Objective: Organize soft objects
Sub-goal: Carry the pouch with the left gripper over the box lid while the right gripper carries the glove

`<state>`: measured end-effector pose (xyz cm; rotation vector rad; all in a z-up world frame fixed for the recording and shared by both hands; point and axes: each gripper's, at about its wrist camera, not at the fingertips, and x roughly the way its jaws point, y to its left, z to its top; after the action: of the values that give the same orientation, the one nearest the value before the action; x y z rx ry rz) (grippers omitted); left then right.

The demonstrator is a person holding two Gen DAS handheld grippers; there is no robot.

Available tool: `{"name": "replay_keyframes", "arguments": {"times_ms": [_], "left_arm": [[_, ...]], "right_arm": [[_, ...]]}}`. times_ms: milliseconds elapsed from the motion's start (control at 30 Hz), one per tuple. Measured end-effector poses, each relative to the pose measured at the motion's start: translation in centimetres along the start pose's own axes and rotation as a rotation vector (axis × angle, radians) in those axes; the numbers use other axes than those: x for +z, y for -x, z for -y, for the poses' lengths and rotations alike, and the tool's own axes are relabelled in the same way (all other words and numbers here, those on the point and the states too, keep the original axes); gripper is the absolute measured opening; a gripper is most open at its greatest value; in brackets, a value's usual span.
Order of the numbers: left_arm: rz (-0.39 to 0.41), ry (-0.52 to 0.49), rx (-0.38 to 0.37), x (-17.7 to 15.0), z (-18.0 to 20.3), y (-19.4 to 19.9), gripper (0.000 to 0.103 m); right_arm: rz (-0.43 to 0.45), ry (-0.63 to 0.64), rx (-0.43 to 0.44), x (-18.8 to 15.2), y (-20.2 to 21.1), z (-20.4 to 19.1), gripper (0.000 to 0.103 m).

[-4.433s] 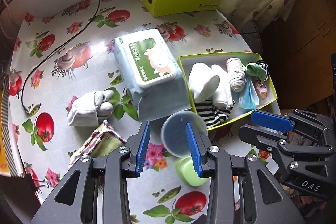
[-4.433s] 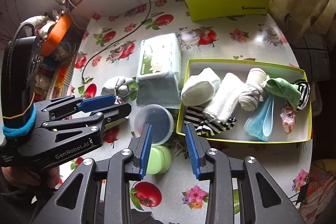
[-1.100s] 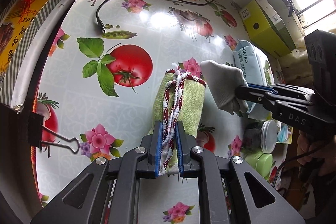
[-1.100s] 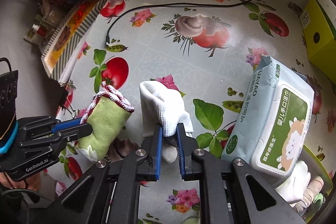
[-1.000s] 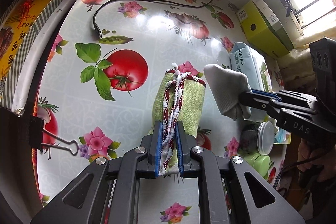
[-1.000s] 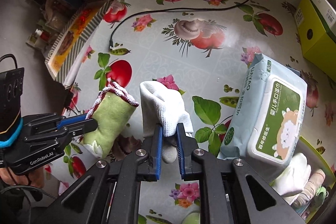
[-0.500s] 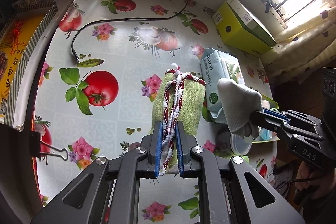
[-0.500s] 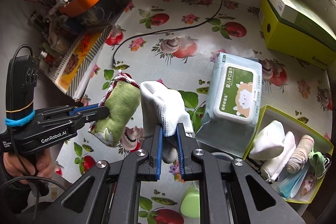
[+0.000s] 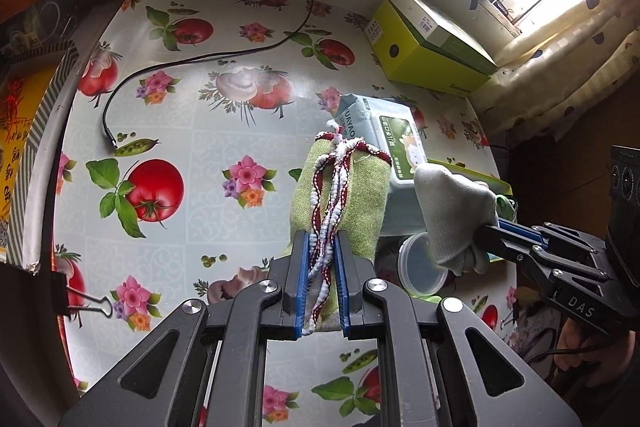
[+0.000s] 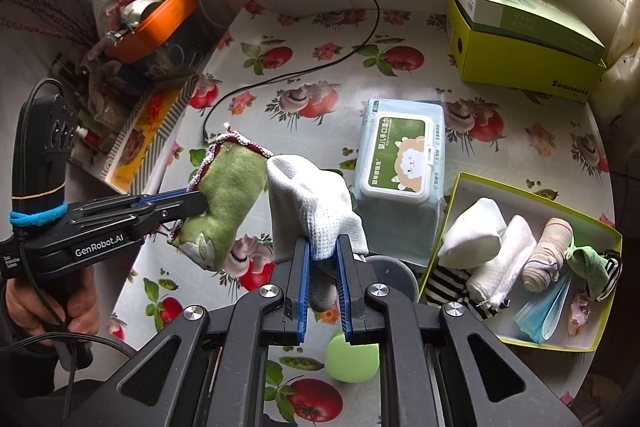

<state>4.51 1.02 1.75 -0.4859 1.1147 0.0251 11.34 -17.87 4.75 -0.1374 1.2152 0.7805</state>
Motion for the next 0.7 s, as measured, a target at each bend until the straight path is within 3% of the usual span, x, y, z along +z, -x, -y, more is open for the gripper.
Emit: {"name": "replay_keyframes", "arguments": {"times_ms": [700], "left_arm": [[-0.042,-0.111,-0.04,1.6,6.9,-2.0,0.013]], "right_arm": [[0.036,-0.135,-0.03,-2.0,2.2,5.9,0.012]]}}
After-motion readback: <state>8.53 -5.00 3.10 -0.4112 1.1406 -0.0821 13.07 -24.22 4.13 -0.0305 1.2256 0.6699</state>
